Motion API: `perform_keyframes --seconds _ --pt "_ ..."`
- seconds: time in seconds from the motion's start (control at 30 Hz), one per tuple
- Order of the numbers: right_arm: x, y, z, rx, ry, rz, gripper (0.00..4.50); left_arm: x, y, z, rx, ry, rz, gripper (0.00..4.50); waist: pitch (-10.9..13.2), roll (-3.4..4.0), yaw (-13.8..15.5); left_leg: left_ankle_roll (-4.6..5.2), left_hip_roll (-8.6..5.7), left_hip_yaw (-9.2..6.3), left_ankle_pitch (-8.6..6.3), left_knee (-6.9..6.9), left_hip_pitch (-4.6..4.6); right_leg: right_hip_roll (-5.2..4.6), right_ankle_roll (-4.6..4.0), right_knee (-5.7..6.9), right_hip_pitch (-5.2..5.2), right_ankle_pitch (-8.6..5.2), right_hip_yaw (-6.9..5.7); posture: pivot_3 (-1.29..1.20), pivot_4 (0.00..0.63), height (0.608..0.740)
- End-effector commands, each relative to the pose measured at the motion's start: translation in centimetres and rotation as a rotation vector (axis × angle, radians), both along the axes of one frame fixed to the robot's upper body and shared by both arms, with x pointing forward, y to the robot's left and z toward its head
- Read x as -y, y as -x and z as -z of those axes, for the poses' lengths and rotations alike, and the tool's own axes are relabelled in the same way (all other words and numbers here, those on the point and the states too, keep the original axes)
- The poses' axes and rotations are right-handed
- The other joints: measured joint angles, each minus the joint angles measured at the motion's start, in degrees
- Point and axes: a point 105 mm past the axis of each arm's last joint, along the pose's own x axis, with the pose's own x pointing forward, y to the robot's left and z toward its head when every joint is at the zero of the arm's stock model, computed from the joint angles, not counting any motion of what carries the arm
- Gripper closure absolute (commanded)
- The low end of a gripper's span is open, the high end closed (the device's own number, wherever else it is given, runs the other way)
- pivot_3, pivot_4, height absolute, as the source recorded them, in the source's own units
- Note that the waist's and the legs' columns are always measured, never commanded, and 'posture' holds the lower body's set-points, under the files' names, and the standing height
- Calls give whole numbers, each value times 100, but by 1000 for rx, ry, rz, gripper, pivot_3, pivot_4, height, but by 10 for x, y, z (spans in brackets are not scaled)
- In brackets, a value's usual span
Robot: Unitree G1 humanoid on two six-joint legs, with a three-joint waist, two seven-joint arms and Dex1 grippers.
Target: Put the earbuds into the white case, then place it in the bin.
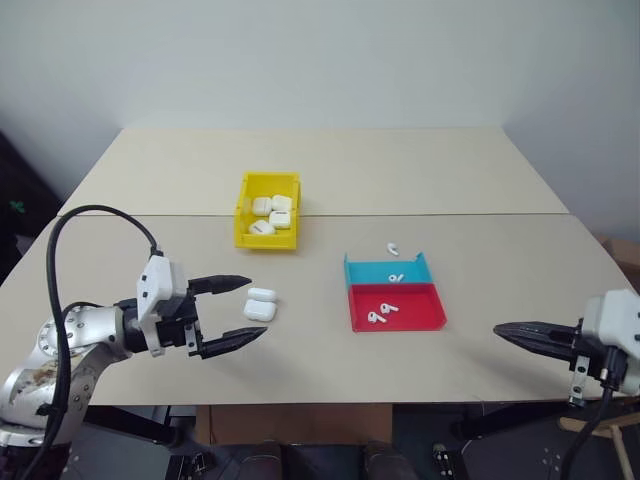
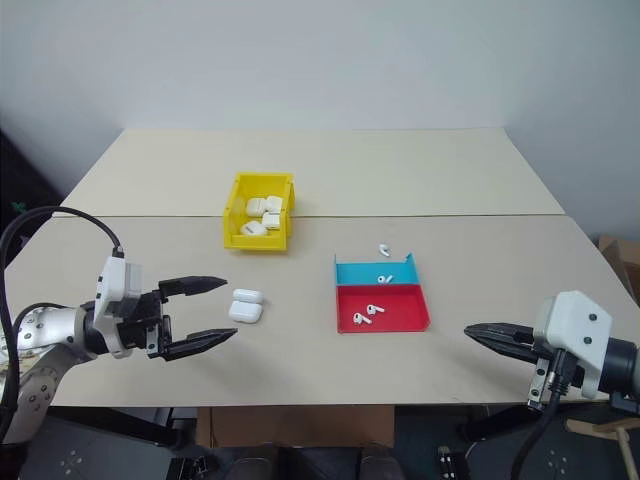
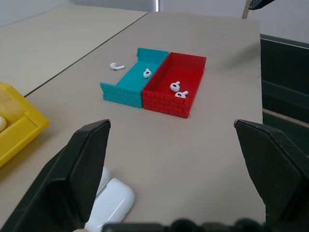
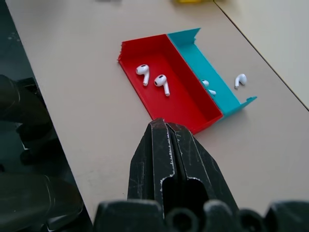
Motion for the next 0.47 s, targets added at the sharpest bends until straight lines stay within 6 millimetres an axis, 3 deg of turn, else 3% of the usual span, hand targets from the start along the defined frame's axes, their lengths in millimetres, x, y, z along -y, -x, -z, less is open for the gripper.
perform_keyframes --seconds 0.03,0.47 --pt "0 1 -10 48 24 -8 4500 3 11 -15 71 -29 31 18 -1 -2 -3 0 0 0 0 0 0 0 0 0 0 0 0 0 150 740" --pt "-1 -6 -13 48 31 -26 4500 6 20 -20 28 19 73 18 -1 -4 10 1 0 2 -1 -1 0 0 -2 -1 -1 -1 2 0 150 740"
